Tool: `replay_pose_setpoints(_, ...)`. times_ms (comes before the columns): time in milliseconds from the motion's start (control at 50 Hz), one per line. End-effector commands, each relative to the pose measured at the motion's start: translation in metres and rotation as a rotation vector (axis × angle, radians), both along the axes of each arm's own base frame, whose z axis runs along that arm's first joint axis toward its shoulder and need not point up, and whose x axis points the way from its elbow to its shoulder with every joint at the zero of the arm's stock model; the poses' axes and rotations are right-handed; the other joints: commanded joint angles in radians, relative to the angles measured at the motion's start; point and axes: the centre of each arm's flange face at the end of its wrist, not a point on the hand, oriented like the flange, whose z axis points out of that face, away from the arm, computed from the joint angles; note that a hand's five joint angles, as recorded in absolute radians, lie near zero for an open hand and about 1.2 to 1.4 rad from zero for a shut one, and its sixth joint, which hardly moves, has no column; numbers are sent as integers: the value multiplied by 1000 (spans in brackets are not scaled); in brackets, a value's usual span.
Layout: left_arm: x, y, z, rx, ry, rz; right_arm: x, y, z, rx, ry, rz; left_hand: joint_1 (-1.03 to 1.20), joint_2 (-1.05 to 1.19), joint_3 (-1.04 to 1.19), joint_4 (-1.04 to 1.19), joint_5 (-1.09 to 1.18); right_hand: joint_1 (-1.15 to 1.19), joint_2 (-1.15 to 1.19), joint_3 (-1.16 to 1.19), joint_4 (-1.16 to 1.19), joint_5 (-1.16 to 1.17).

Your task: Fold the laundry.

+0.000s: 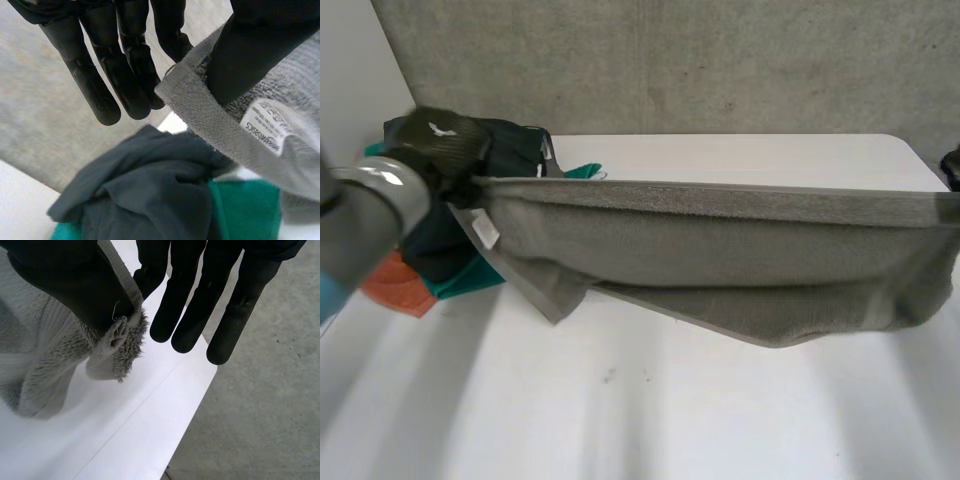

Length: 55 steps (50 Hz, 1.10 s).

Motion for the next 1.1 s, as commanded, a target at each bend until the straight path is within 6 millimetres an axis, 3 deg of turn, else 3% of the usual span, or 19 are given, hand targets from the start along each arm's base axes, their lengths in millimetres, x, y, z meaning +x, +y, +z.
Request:
replay_pose_setpoints(20,-42,-74,10,-285,16,0,34,-59,-1,-287,-29,-33,230,197,202,195,239,269,217,203,194,192)
replay_pose_setpoints(80,-57,-99,52,-569,115,11,44,-92,43,-642,-109,-67,230,197,202,195,239,269,217,203,194,192)
replay_pose_setpoints(100,-61,-107,82,-747,180,24,45,-96,50,-700,-124,-70,230,197,202,195,239,269,217,203,194,192)
replay_pose_setpoints(160,-63,-108,113,-916,243,39,49,-106,90,-965,-202,-84,230,197,202,195,239,269,217,203,194,192)
replay_pose_setpoints(180,-63,-104,132,-1016,289,48,50,-106,98,-1025,-220,-84,230,197,202,195,239,269,217,203,194,192)
replay_pose_setpoints(240,-60,-101,149,-1105,334,72,54,-103,123,-1193,-281,-72,230,197,202,195,239,269,217,203,194,192)
replay_pose_setpoints(320,-61,-100,146,-1098,353,74,59,-102,121,-1184,-309,-57,230,197,202,195,239,269,217,203,194,192)
replay_pose_setpoints(380,-63,-104,121,-1021,324,64,64,-101,108,-1122,-315,-45,230,197,202,195,239,269,217,203,194,192)
replay_pose_setpoints(500,-55,-90,75,-851,293,-16,68,-97,47,-864,-286,-22,230,197,202,195,239,269,217,203,194,192)
replay_pose_setpoints(560,-61,-82,25,-723,262,-89,68,-95,13,-759,-264,-4,230,197,202,195,239,269,217,203,194,192)
replay_pose_setpoints(620,-65,-73,-8,-639,227,-128,67,-95,-9,-693,-251,10,230,197,202,195,239,269,217,203,194,192)
replay_pose_setpoints(640,-65,-68,-30,-581,206,-136,67,-96,-28,-641,-246,27,230,197,202,195,239,269,217,203,194,192)
replay_pose_setpoints(700,-64,-61,-62,-489,174,-140,70,-99,-72,-518,-228,42,230,197,202,195,239,269,217,203,194,192)
replay_pose_setpoints(720,-64,-54,-84,-419,153,-143,70,-99,-80,-490,-221,42,230,197,202,195,239,269,217,203,194,192)
replay_pose_setpoints(800,-58,-34,-118,-258,90,-130,70,-93,-117,-324,-177,40,230,197,202,195,239,269,217,203,194,192)
replay_pose_setpoints(880,-44,-11,-135,-89,-23,-90,64,-80,-130,-205,-129,27,230,197,202,195,239,269,217,203,194,192)
replay_pose_setpoints(940,-31,9,-125,-15,-108,-55,47,-64,-141,-73,-78,-2,230,197,202,195,239,269,217,203,194,192)
replay_pose_setpoints(1000,-15,40,-115,97,-205,-29,34,-47,-138,16,-28,-19,230,197,202,195,239,269,217,203,194,192)
replay_pose_setpoints(1100,7,108,-96,265,-348,-79,9,20,-120,255,133,1,230,197,202,195,239,269,217,203,194,192)
